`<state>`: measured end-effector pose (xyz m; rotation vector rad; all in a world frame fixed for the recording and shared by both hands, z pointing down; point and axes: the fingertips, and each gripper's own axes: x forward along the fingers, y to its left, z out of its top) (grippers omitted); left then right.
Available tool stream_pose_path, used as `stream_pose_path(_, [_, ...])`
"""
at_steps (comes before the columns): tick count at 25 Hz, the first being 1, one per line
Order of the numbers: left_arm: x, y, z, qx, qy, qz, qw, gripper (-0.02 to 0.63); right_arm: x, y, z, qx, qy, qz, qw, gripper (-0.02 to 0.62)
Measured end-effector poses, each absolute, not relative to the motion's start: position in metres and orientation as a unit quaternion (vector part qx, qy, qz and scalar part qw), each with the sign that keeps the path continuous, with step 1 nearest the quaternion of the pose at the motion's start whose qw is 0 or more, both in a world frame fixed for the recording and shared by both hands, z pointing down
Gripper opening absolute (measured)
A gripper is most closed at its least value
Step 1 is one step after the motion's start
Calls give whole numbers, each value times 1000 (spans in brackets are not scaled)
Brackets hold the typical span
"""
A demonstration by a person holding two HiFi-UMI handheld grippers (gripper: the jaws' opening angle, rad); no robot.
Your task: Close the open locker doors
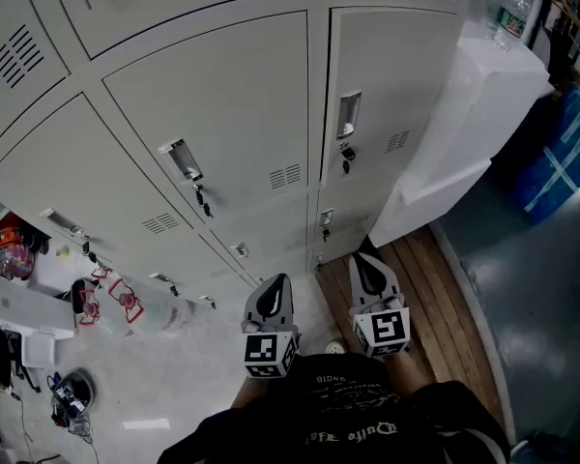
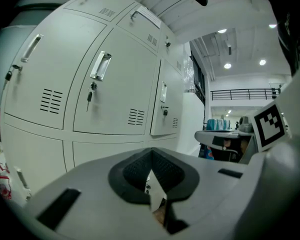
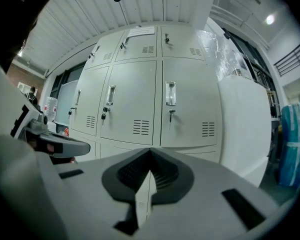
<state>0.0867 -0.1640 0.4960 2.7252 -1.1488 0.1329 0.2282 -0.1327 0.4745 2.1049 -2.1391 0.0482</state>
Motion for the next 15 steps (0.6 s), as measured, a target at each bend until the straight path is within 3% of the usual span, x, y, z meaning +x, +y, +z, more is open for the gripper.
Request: stream_pose_path(15, [77, -163, 505, 911, -398, 47, 95, 6, 226, -127, 478, 698, -713, 21, 67, 3])
